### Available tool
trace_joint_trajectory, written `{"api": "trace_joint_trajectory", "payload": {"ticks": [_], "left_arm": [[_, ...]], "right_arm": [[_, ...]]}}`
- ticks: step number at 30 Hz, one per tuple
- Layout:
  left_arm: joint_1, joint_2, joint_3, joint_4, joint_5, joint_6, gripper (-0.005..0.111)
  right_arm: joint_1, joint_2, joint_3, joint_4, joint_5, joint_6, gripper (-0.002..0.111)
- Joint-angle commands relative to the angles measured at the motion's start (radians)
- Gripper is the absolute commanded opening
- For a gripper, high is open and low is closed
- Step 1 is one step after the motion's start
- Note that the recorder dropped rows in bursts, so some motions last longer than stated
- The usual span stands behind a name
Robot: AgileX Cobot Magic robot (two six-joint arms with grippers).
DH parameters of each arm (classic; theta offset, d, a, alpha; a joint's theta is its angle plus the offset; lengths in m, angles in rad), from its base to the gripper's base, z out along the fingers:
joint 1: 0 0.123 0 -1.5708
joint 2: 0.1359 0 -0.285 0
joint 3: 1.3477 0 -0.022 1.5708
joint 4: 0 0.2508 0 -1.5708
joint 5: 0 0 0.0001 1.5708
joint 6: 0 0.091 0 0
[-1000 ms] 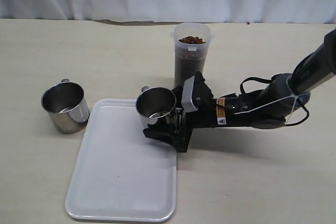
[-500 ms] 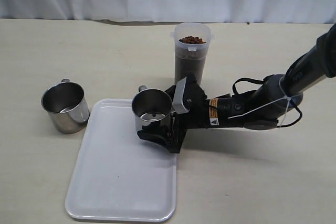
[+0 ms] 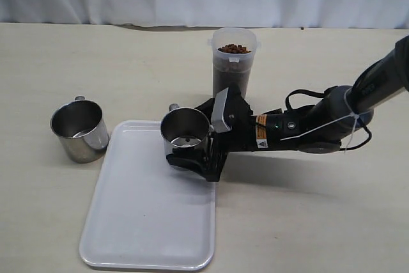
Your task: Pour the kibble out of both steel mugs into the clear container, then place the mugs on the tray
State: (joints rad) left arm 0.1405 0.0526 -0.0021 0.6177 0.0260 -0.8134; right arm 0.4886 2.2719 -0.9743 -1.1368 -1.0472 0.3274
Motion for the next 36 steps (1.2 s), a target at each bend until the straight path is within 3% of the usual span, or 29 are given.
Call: {"api": "trace_joint_trajectory", "payload": {"ticks": [1,24,30,36], "left_arm": [[-0.004,-0.003,0.002,-0.002,-0.01,0.002,0.0],[-0.004,-0.003,0.002,0.0,-0.01,0.002,0.0],[-0.004,-0.003,0.002,0.0,-0.01,0.002,0.0],[-0.004,-0.003,0.002,0.0,-0.01,0.002,0.0]], "right_arm": [[-0.022,-0.037,0.003,-0.114,0.012,0.034,0.067],[-0.161,-0.174,0.003,-0.358,-0.013,0.445,0.067],[-0.208,-0.233,0.003,-0.411,-0.174,0.505,0.067],[-0.242,-0.257,0.003,-0.468,-0.174,0.586,0.067]]}}
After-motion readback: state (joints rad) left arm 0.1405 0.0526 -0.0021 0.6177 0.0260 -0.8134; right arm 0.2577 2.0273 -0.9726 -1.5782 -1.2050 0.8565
